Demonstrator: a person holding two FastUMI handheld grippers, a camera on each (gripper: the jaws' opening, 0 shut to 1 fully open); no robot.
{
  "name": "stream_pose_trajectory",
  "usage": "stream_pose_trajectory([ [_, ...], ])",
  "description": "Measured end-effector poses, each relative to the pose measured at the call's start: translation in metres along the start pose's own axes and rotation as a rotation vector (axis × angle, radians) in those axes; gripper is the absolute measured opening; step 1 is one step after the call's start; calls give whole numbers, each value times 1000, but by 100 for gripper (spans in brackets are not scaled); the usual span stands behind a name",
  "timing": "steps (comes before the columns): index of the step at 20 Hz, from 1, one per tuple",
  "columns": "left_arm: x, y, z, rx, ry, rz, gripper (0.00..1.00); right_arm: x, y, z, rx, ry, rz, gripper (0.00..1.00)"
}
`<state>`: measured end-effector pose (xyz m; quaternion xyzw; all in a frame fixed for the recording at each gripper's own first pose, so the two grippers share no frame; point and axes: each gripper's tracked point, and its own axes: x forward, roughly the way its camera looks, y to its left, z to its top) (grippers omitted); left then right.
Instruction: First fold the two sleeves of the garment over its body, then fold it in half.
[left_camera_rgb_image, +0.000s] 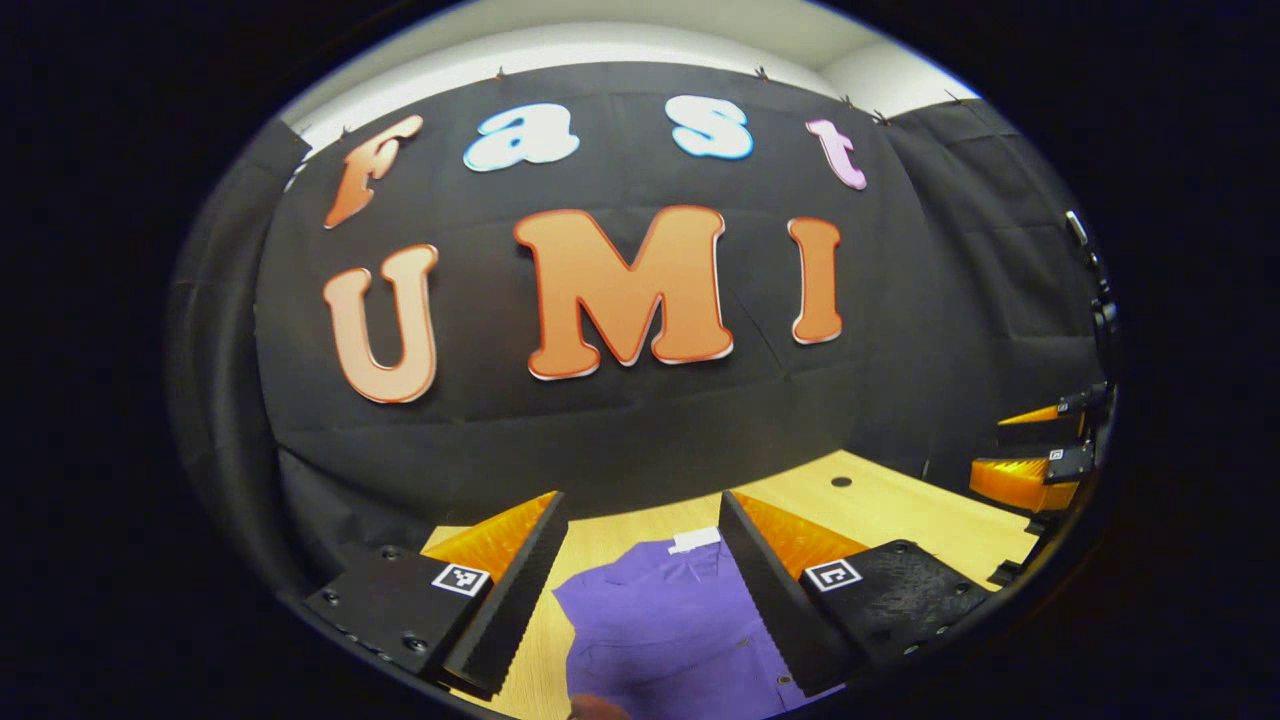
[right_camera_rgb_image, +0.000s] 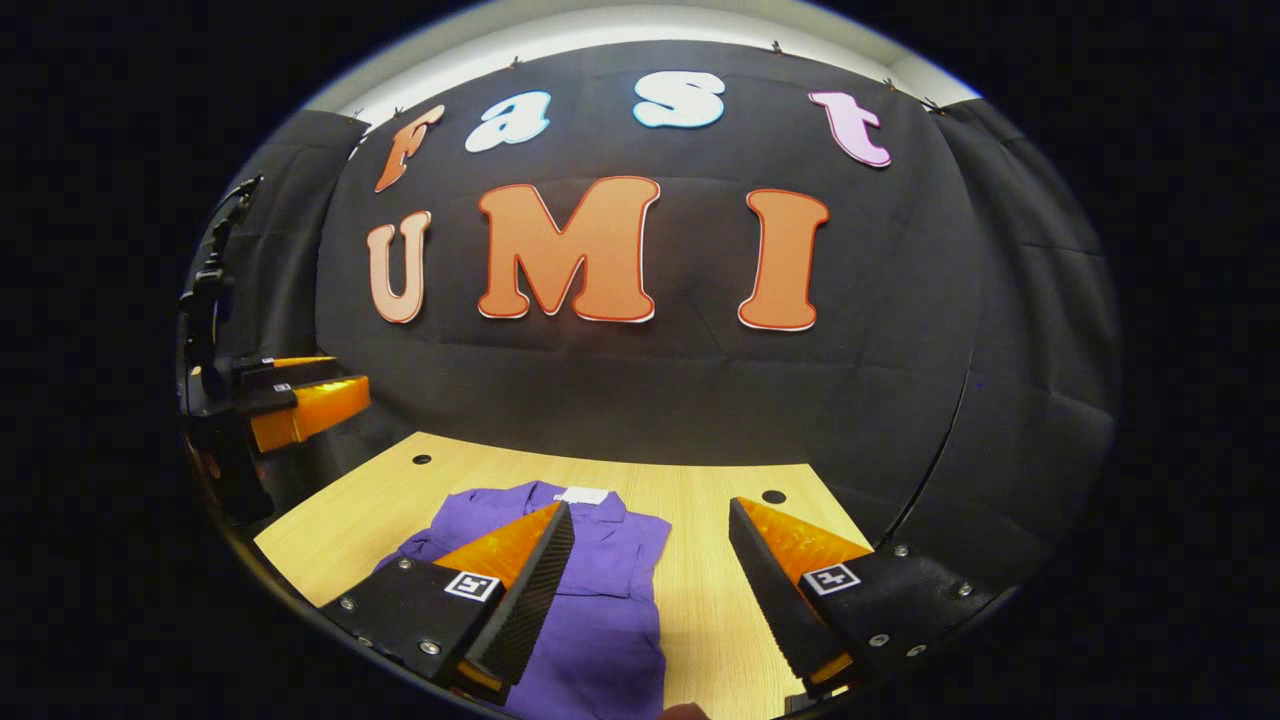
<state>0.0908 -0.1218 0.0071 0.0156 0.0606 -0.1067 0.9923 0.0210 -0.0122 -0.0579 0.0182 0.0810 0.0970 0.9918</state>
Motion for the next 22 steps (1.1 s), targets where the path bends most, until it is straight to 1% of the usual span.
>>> stream_pose_trajectory([
  [2,-21,11,4,9,-46,43,100,-1,3,0,-19,-26,10,94],
  [3,-29,18,5,12,-72,68,98,0,2,-3,-24,-28,9,94],
  [4,-34,21,0,22,-71,80,98,2,1,-11,-24,-7,5,94],
  [5,-40,25,-13,35,-45,92,100,3,-1,-26,-13,39,6,94],
  [7,-48,26,-53,51,50,97,100,2,-2,-62,16,142,16,94],
  [8,-50,28,-73,52,106,99,98,-2,-5,-81,28,199,15,94],
  [12,-68,32,-149,34,313,85,98,-20,-13,-147,39,373,3,94],
  [14,-78,34,-189,25,428,78,98,-29,-8,-179,47,463,16,95],
  [16,-94,34,-231,-12,554,67,98,-44,0,-214,58,566,36,94],
  [19,-112,30,-292,-77,757,62,99,-60,6,-260,86,709,41,95],
  [22,-134,40,-331,-117,940,56,99,-76,16,-288,97,829,59,95],
])
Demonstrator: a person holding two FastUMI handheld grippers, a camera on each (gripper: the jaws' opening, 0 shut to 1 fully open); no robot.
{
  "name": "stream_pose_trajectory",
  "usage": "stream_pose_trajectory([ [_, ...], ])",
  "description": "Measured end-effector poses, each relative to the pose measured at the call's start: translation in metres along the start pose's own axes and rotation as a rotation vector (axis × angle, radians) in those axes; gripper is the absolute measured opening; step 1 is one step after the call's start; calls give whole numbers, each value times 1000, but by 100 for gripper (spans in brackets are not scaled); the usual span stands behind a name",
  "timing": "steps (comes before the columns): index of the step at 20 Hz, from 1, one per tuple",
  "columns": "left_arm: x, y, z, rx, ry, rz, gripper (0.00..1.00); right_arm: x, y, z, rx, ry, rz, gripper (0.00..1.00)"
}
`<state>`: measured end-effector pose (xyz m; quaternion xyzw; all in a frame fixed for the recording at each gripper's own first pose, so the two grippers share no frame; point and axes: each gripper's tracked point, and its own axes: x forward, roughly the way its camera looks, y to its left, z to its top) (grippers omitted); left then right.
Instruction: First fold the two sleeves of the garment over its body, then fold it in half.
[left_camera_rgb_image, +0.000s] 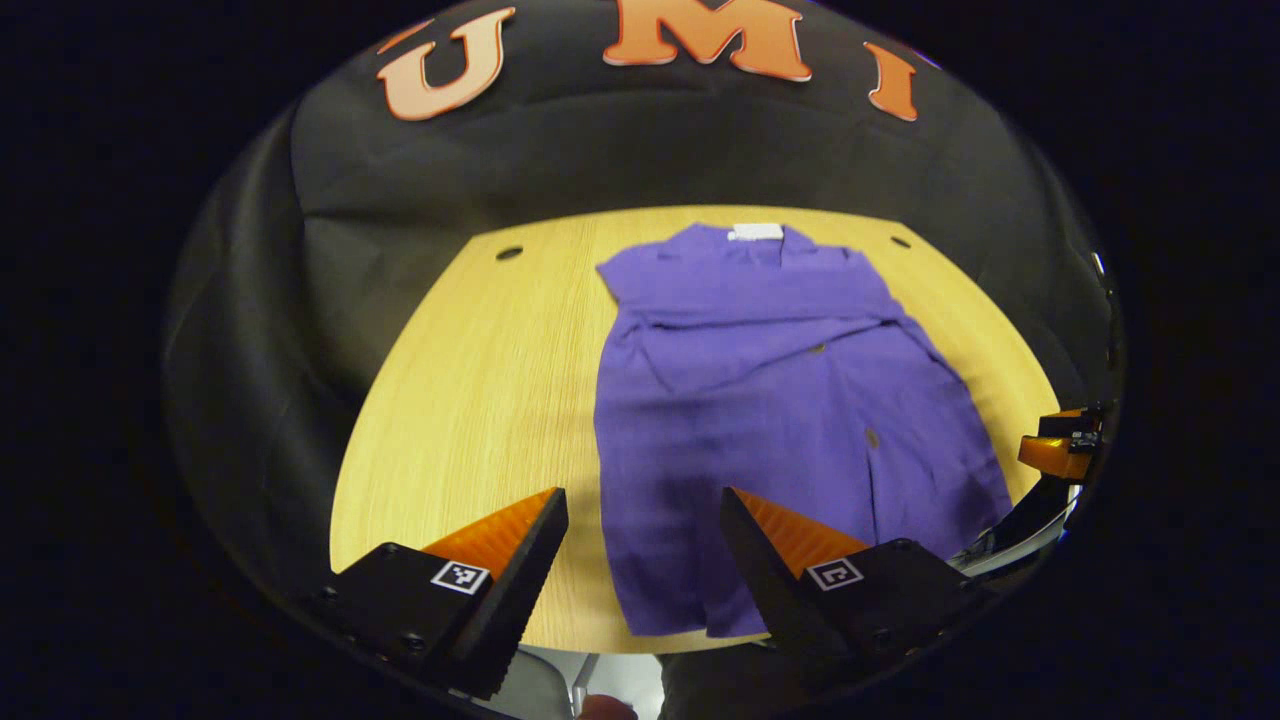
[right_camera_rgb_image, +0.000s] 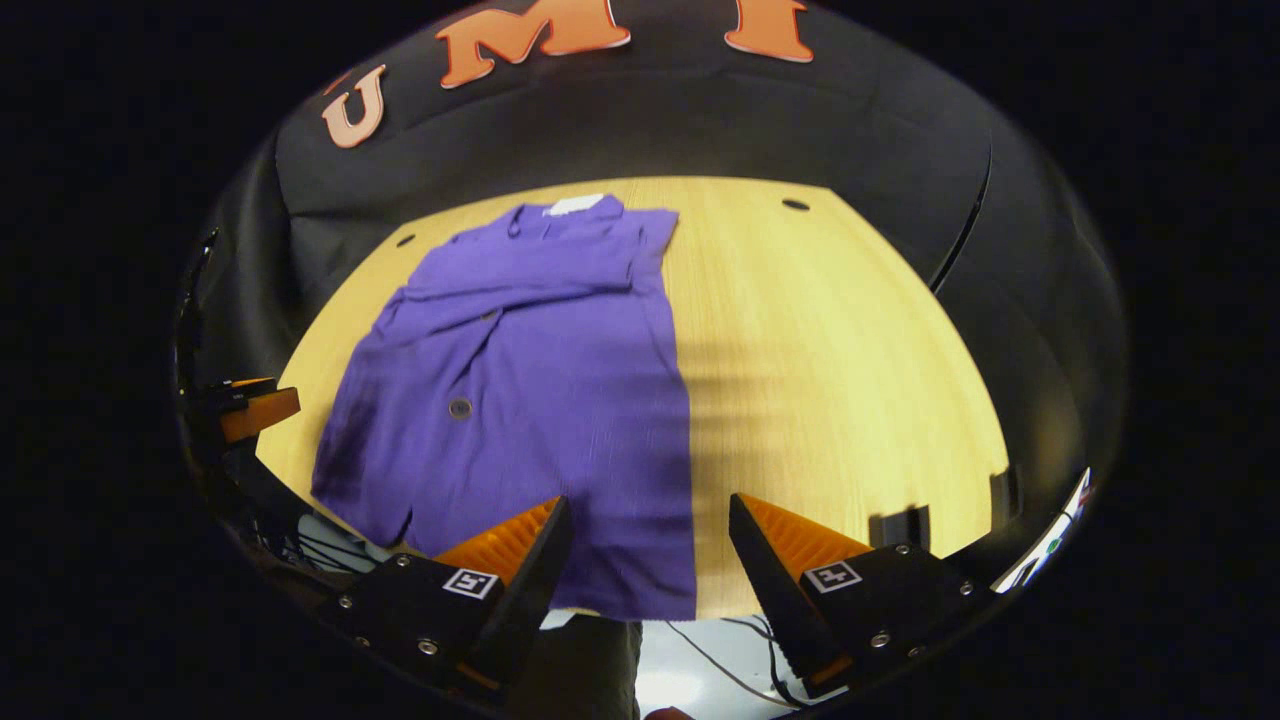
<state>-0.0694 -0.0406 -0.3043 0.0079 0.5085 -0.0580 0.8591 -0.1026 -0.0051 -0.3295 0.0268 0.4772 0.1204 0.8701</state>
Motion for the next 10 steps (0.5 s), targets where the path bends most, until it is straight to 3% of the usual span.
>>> stream_pose_trajectory([
  [6,6,3,-55,-72,248,-24,100,17,-4,-42,15,149,-6,95],
  [10,14,-1,-65,-71,328,-45,100,23,-3,-65,54,247,0,95],
])
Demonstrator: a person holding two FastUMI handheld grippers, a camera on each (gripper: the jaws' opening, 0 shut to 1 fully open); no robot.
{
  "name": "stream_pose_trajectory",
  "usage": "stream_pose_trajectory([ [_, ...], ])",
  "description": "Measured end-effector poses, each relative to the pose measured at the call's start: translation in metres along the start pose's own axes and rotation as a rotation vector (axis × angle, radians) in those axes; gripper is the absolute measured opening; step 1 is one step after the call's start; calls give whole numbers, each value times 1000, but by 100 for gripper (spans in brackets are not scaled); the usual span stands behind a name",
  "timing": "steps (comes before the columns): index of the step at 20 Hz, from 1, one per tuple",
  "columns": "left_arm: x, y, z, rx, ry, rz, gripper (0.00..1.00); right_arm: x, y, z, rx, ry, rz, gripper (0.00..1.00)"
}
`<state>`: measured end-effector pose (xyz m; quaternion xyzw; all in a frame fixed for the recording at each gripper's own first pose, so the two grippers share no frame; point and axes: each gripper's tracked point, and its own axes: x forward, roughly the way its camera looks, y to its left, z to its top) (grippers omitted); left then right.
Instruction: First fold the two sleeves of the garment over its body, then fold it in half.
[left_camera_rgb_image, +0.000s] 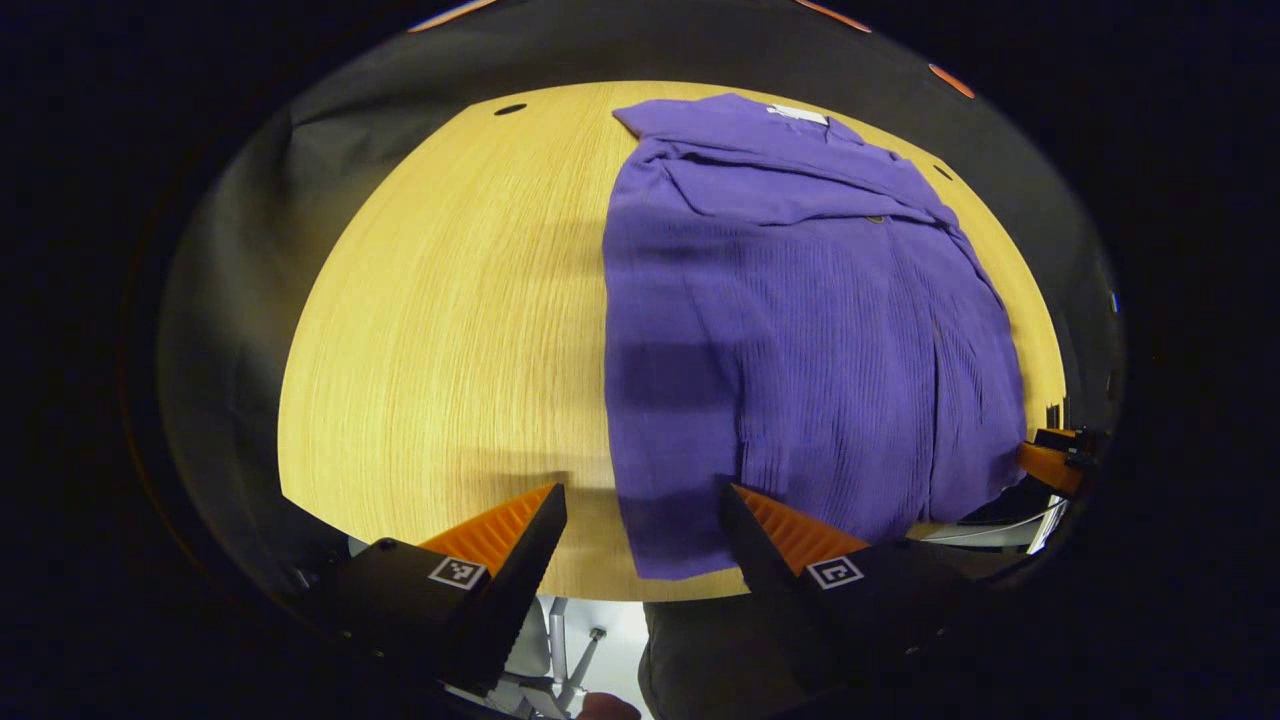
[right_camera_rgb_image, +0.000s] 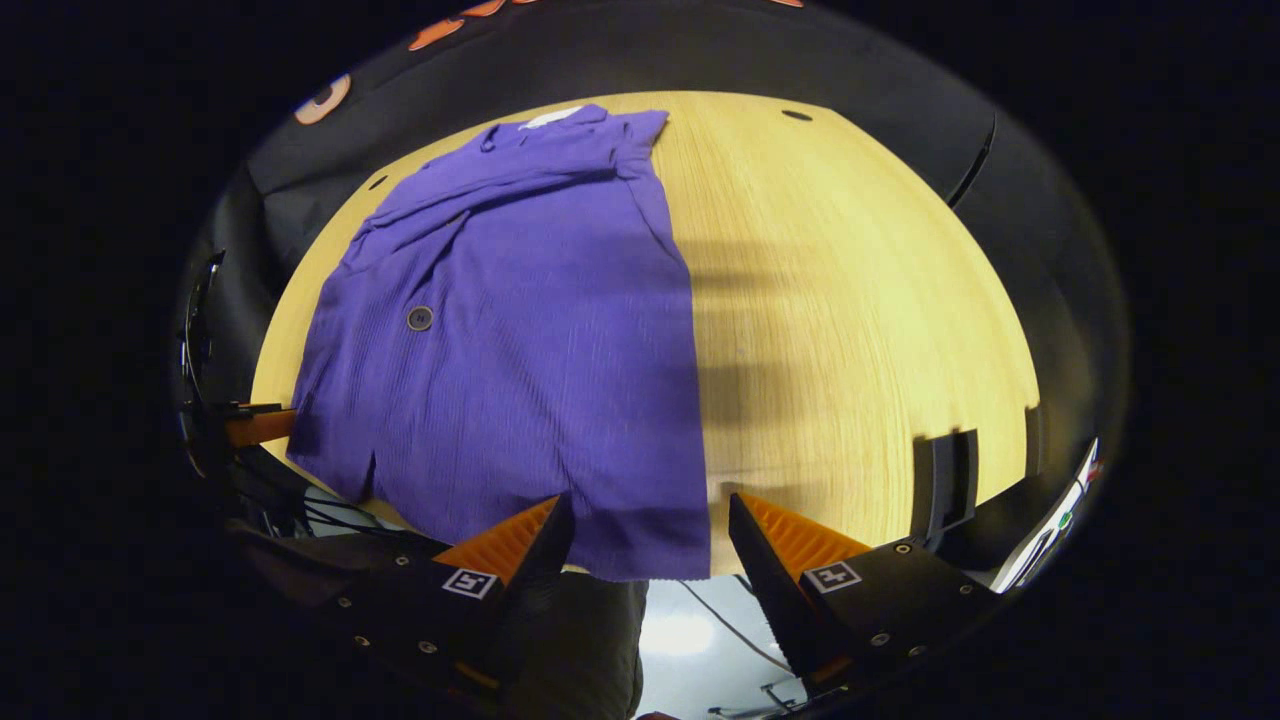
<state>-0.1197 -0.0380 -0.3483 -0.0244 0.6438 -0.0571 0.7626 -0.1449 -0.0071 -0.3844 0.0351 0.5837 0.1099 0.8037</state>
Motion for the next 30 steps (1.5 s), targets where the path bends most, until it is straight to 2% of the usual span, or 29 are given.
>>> stream_pose_trajectory([
  [2,13,0,-10,-2,61,-5,100,5,-2,-8,6,37,-14,96],
  [6,7,-2,-11,12,85,-1,100,5,-1,-12,-16,74,-35,94],
  [8,8,-3,-13,5,118,0,100,8,3,-10,-47,96,-40,87],
  [10,8,-7,-13,2,149,-5,100,8,7,-11,-42,114,-34,71],
  [11,8,-10,-16,1,169,-10,83,10,9,-10,-25,118,-25,57],
  [12,8,-13,-16,-3,183,-15,66,9,11,-9,-3,124,-11,47],
  [13,7,-16,-16,-18,195,-30,49,10,14,-5,32,129,5,22],
  [14,7,-19,-16,-33,204,-49,33,12,15,-2,72,129,16,21],
  [15,8,-21,-17,-30,213,-65,16,11,17,0,110,127,28,10],
  [18,4,-20,-24,-49,270,-115,15,11,19,2,187,114,42,5],
  [19,4,-19,-22,-50,272,-132,8,7,22,3,223,98,45,5],
  [21,-3,-21,-17,-39,261,-156,8,0,30,8,275,70,55,4],
  [28,-41,-27,32,57,198,-300,8,-44,64,57,337,-66,38,4],
  [30,-49,-24,53,109,168,-321,8,-55,72,77,339,-105,30,4],
])
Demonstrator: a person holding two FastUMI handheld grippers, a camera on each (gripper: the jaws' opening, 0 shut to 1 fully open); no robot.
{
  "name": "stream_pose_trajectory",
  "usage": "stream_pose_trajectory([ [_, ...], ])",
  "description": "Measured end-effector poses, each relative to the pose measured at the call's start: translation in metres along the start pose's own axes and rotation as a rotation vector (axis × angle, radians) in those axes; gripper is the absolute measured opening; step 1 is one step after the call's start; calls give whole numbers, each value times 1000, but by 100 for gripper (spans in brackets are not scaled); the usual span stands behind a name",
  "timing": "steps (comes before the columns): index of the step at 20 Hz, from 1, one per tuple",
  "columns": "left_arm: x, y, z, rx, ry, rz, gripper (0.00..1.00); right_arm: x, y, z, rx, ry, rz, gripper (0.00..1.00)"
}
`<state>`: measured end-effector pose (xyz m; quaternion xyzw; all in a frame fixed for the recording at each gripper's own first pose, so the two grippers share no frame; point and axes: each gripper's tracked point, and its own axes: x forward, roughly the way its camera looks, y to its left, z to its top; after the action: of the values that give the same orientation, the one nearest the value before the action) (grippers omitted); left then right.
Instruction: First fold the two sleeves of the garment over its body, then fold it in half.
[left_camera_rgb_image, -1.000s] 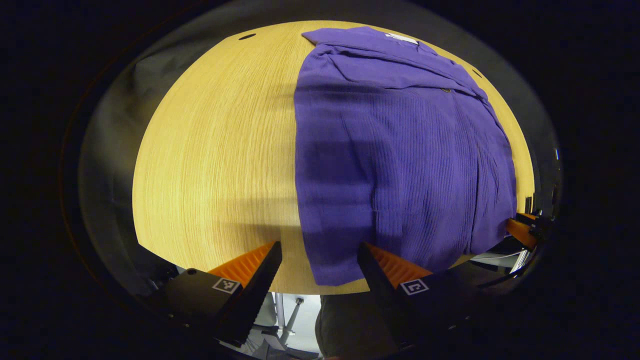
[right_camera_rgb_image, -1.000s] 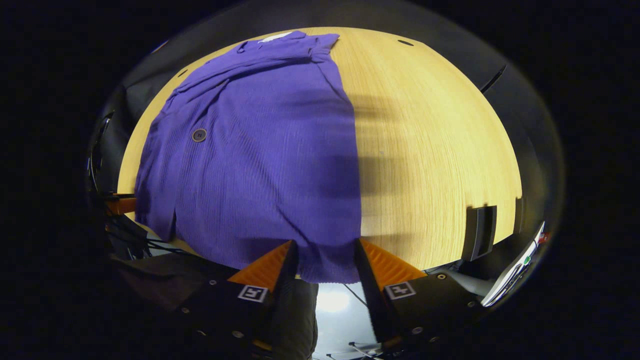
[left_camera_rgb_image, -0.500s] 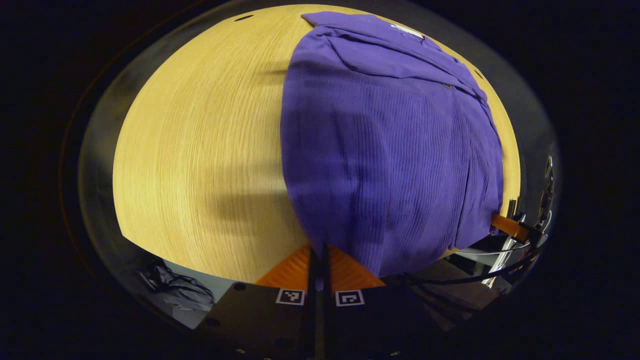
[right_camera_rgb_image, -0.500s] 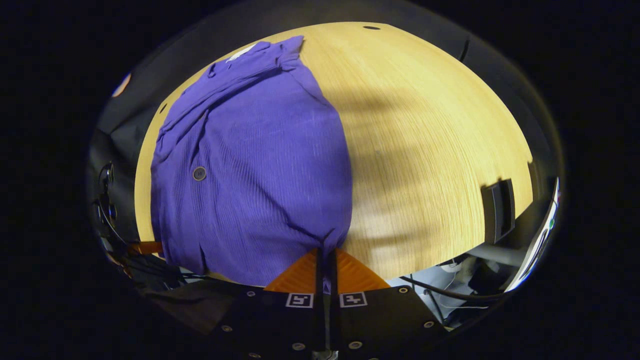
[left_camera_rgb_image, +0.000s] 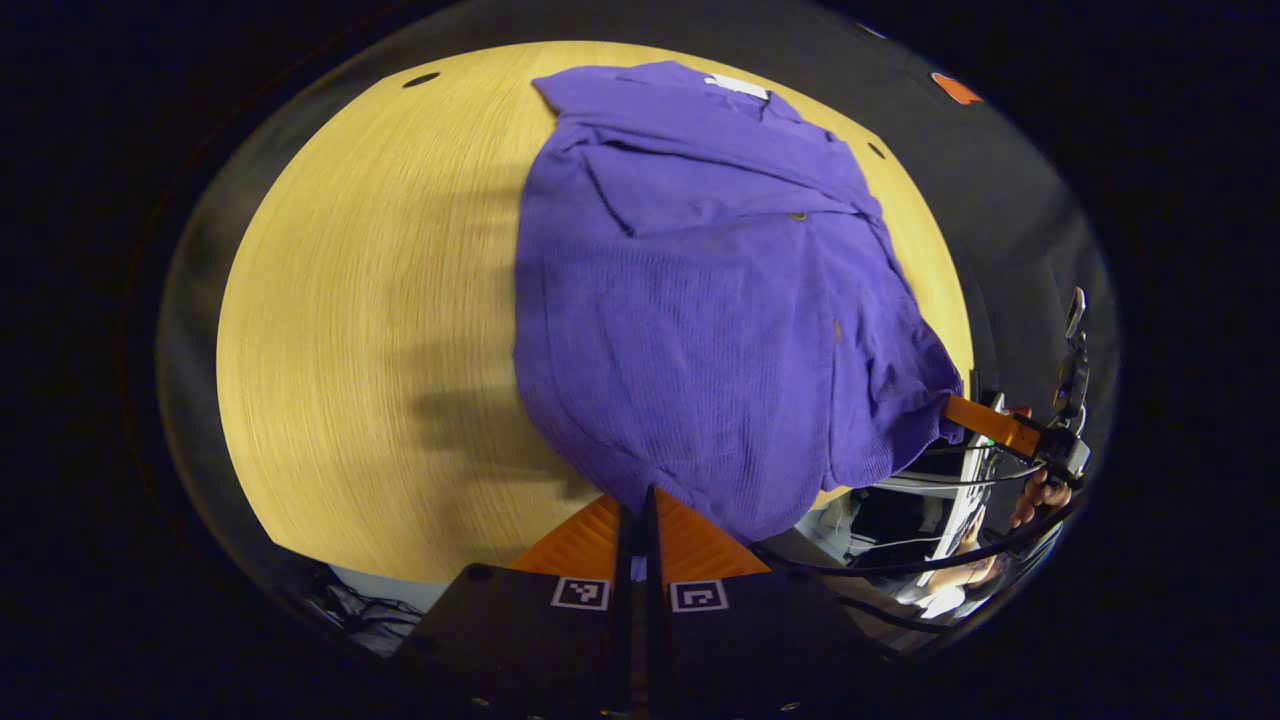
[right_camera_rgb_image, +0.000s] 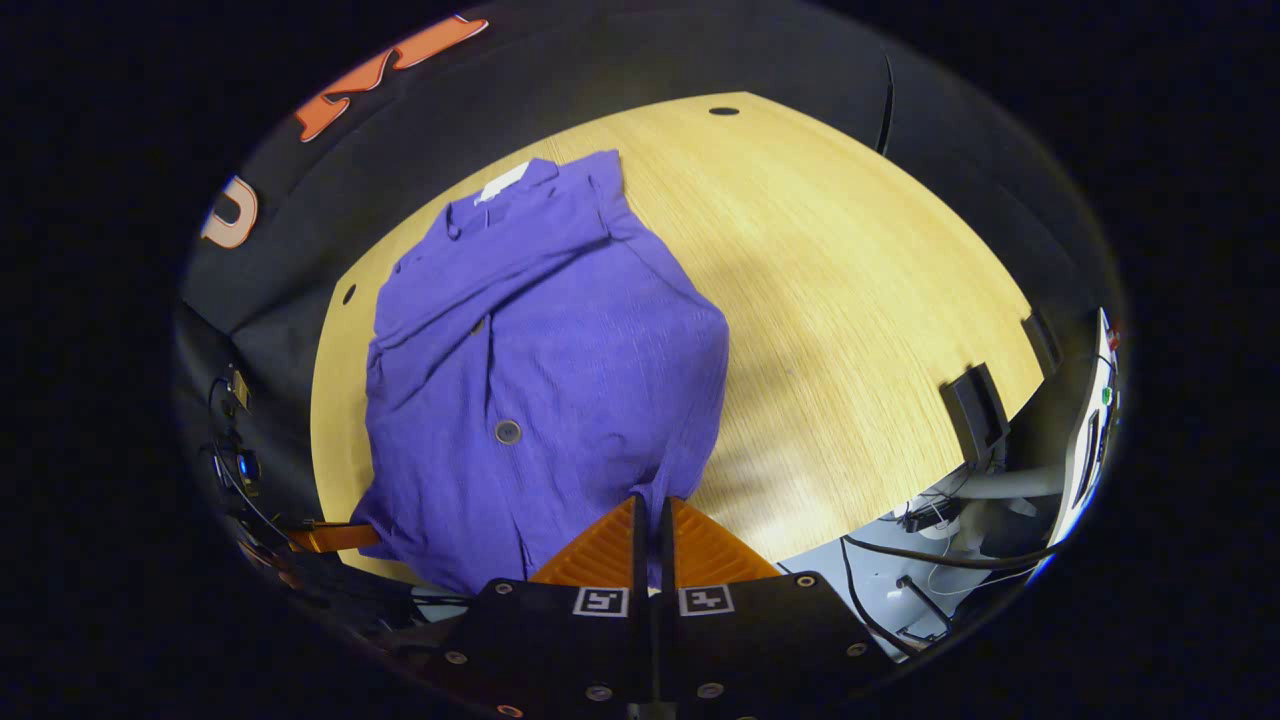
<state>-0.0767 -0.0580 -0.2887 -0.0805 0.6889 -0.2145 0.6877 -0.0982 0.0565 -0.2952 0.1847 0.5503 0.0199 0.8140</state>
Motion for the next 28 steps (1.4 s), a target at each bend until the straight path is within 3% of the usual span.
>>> stream_pose_trajectory([
  [8,-52,-10,84,93,-141,-26,8,-31,47,91,-72,-159,52,4],
  [14,-70,-9,145,101,-224,53,8,-26,59,154,-157,-190,117,4],
  [18,-73,-8,193,16,-277,103,8,-8,64,196,-172,-184,180,4],
  [28,-61,7,305,-70,-404,240,8,46,60,280,-215,-155,212,3],
])
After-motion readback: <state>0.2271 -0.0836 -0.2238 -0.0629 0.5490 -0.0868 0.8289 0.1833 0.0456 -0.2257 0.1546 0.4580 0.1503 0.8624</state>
